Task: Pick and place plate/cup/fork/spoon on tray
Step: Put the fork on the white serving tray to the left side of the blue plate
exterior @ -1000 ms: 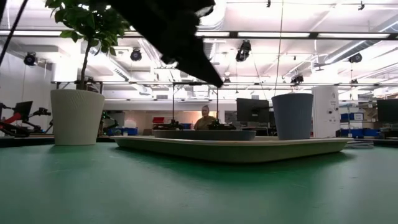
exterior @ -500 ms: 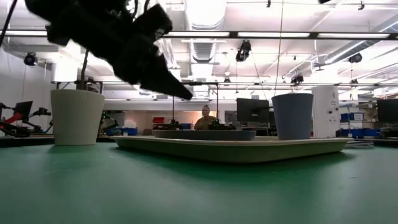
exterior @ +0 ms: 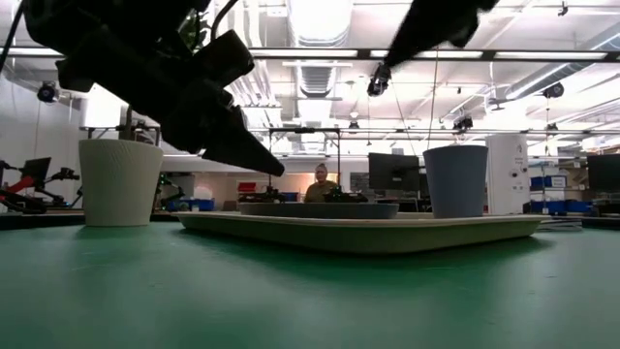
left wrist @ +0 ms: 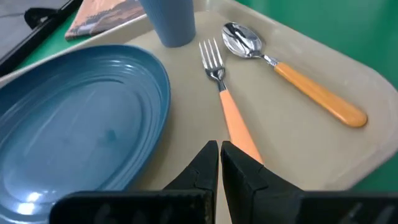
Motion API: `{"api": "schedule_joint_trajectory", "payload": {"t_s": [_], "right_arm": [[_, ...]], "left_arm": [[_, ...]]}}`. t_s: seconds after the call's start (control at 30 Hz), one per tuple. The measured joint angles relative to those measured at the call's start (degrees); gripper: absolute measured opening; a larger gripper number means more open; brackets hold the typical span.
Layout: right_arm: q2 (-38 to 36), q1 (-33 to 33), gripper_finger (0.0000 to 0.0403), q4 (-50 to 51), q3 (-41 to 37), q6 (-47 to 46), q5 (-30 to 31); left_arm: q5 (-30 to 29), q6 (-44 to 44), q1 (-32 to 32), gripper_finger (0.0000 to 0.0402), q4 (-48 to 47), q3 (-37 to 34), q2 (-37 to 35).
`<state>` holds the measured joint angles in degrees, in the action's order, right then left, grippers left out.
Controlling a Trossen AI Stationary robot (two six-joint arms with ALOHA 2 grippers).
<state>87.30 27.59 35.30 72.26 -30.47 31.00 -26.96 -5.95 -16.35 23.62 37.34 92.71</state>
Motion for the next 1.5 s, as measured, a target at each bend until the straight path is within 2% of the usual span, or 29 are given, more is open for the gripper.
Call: {"api": "schedule_joint_trajectory", "payload": {"t_s": [0.2,0.4,0.73,0.97,1.5], "right_arm": [[8.6,-4.8,0.0008,9.3,5.9,6.0,-9.3],[14.7,-8.1,0.0008,9.5,6.0,12.0,-14.4],[19.4,-11.3,0.0008,9.4,4.8,14.7,-14.5],[19.5,-12.3,0.0008,9.4,2.7,15.2,-11.0],[19.4,-13.0,0.0008,4.8,1.6,17.8,-10.0]], "left_arm": [[0.0,-1.4,0.1,0.0001,0.1,-0.2,0.0],[0.0,-1.8,0.1,0.0001,0.4,-0.2,0.0],[0.0,-2.8,0.1,0.0002,0.3,-0.4,0.0],[0.1,-5.7,0.1,0.0002,0.4,-0.7,0.0],[2.7,-13.2,0.1,0.0002,0.3,-1.2,0.0]]}}
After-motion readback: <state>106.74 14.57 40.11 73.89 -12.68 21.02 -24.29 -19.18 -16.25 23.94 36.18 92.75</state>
